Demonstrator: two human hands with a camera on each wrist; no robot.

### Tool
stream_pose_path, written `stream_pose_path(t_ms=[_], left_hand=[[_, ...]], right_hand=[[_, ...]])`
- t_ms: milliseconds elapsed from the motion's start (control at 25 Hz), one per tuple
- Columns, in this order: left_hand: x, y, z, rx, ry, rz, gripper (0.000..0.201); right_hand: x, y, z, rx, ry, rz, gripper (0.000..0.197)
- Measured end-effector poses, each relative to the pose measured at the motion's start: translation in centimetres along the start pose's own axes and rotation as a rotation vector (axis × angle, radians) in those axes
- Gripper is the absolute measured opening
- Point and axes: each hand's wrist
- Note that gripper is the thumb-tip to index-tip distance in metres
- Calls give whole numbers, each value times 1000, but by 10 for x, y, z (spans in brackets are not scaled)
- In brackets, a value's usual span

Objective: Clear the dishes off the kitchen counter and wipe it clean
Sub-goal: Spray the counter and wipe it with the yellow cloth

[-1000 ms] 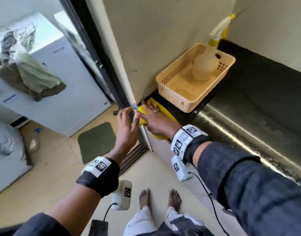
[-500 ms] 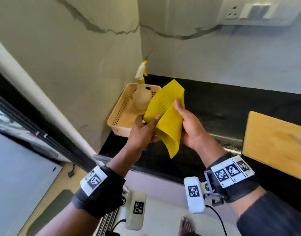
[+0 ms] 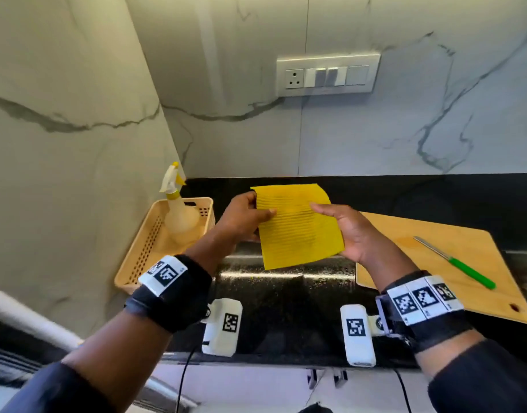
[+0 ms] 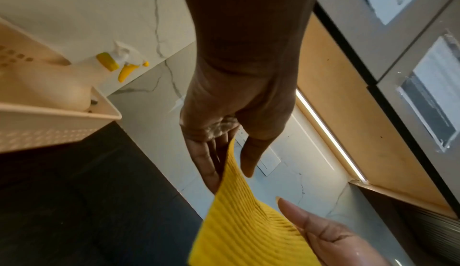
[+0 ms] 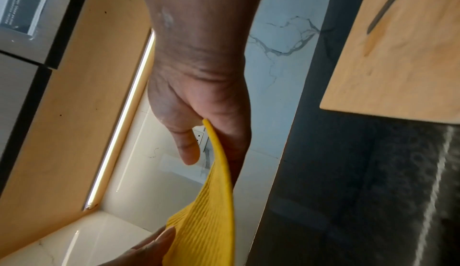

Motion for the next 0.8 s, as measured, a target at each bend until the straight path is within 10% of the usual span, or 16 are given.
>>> stream_pose_path(t_ms=[160, 360, 800], left_hand=[[-14, 11, 9, -149, -21, -38, 52], [-22, 13, 27, -505, 112, -106, 29], [5, -18, 46, -137, 151, -133, 18]], right_hand=[[24, -13, 8, 166, -11, 15, 32], [50, -38, 26, 442, -57, 53, 28], [51, -6, 56, 239, -18, -351, 25]])
Point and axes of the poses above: each hand's wrist, its own z-axis towards the middle knuckle, its own x-axis out of the back of the hand, y = z × x, and after that the axes turned 10 degrees about x, right-handed
